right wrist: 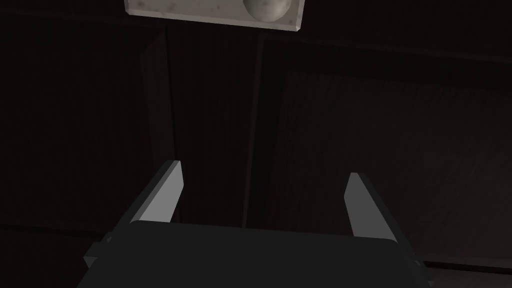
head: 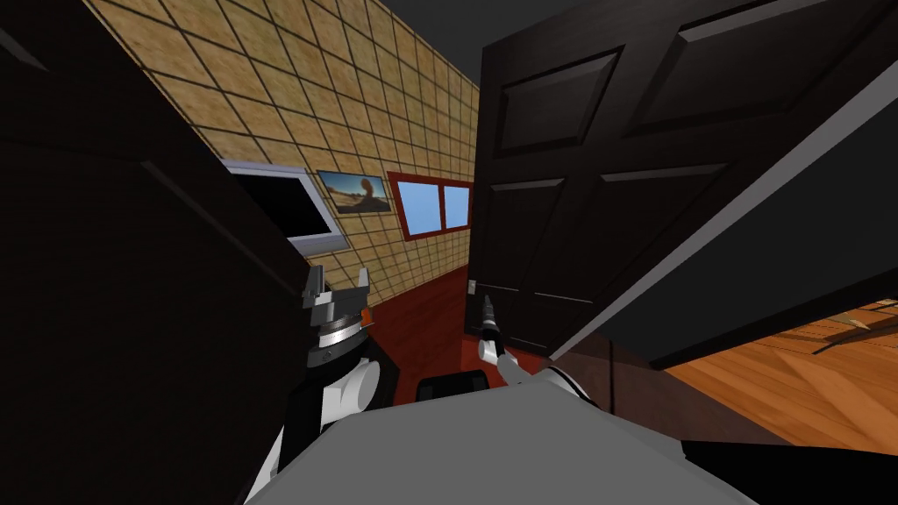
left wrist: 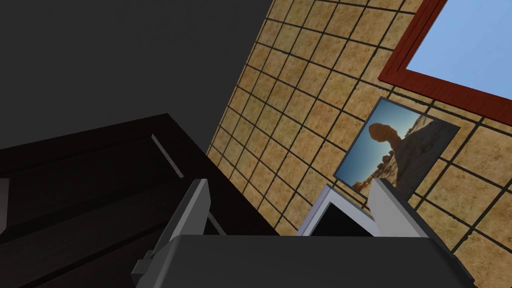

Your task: Push the door open

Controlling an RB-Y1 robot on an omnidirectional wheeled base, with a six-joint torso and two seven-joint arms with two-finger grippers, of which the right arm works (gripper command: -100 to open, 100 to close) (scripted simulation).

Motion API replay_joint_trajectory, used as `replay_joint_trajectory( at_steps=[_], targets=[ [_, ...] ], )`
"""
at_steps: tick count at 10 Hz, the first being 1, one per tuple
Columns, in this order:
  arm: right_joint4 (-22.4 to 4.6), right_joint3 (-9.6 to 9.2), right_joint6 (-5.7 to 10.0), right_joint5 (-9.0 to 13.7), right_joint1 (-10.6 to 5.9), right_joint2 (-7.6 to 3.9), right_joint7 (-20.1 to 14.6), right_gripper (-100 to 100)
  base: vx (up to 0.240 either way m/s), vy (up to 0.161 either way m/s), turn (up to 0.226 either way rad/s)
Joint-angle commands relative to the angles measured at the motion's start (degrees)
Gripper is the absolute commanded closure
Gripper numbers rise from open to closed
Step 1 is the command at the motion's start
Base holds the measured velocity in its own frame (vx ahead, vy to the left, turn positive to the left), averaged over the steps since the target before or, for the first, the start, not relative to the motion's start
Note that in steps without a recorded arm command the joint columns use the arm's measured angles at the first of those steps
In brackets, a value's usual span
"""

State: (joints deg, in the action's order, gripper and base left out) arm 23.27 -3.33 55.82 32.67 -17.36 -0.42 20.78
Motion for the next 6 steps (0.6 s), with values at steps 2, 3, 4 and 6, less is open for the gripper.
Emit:
replay_joint_trajectory(
  at_steps=[2,3,4,6],
  targets=[
    [-0.5,-1.15,0.68,3.5,-0.55,2.07,1.8,-100,-0.109,0.087,0.077],
    [-0.6,-1.44,0.89,4.3,-0.69,2.8,2.2,-100,-0.084,0.156,0.059],
    [-0.7,-1.59,1.01,4.8,-0.76,3.25,2.4,-100,-0.048,0.184,0.053],
    [-0.3,-1.46,0.82,4.5,-0.5,2.03,2.3,-100,0.015,0.007,-0.015]
  ],
)
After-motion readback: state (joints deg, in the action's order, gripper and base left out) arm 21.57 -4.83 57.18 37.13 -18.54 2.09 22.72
